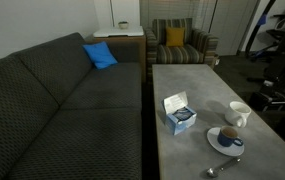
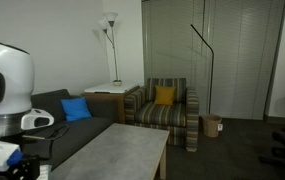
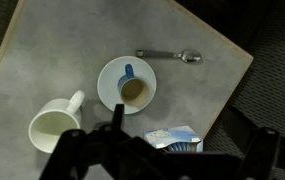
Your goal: Put the mug on the table
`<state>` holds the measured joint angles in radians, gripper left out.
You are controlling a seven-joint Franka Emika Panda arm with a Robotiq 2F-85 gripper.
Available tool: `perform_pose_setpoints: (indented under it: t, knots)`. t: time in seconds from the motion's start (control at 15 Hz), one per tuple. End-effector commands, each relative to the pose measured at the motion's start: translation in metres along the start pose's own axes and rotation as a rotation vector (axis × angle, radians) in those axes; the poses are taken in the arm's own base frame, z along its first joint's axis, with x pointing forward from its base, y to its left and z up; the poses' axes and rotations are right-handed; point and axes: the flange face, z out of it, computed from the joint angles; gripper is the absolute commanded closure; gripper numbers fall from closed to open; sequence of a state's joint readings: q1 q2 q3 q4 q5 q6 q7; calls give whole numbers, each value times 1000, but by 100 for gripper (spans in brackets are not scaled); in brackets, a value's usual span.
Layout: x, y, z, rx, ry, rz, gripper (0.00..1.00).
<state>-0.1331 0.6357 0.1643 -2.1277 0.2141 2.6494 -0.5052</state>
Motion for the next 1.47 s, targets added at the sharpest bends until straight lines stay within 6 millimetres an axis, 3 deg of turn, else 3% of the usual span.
perform_pose_setpoints:
  t: [0.0,0.33,0.67,0.73,0.87,1.4]
  knots:
    - [7,-6,17,-63,53,4,0]
    - [14,-5,68,-146,173,-10,0]
    - [9,4,125,-134,149,0,0]
    - [6,-4,110,-132,147,-7,0]
    - [5,-4,121,-129,137,-6,0]
    - [11,-5,118,-129,129,-15,0]
